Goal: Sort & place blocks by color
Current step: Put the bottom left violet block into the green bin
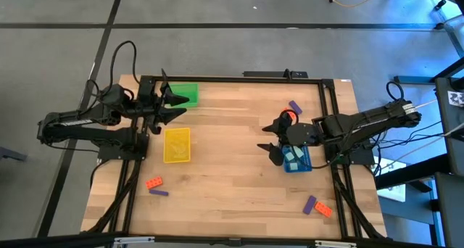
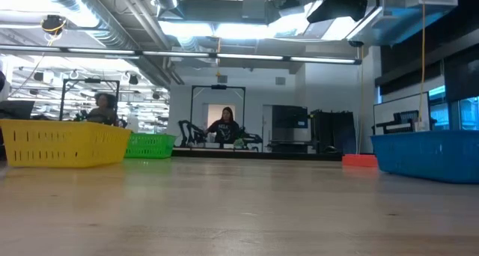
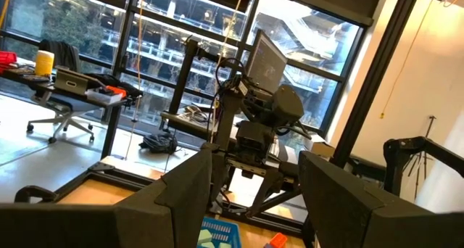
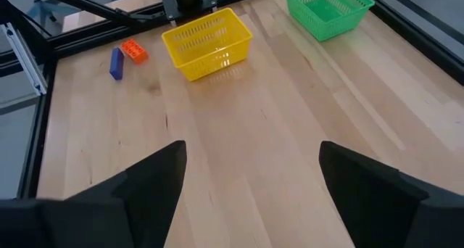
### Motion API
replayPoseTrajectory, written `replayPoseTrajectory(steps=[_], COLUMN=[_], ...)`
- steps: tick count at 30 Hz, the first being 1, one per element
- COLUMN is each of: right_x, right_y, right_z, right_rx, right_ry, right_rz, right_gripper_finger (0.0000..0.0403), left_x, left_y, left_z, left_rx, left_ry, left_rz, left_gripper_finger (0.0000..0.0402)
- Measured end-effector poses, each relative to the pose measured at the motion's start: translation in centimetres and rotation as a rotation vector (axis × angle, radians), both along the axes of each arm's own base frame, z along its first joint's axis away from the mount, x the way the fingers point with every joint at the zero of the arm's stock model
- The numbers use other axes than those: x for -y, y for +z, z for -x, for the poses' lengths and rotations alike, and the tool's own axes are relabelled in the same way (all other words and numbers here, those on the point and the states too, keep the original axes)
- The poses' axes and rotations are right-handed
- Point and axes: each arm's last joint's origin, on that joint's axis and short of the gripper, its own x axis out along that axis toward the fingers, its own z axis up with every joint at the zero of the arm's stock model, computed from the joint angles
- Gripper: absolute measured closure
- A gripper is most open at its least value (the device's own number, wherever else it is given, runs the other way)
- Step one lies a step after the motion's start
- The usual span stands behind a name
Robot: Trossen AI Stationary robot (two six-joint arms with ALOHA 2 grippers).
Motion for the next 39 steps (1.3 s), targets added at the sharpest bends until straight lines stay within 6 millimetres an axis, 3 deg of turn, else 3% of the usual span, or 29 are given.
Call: replayPoseTrajectory(steps=[29,39], right_x=[0.0,0.3], right_y=[0.0,0.6], right_z=[0.0,0.8], right_rx=[0.001,0.016], right_ry=[0.0,-0.025], right_rz=[-0.001,0.016], right_gripper_finger=[0.0085,0.0085], left_x=[0.0,1.2], left_y=[0.0,-1.2], left_z=[-0.1,-2.5], left_rx=[-0.002,-0.09], left_ry=[-0.001,-0.097], left_rz=[0.001,0.009], left_gripper_finger=[0.0202,0.0202])
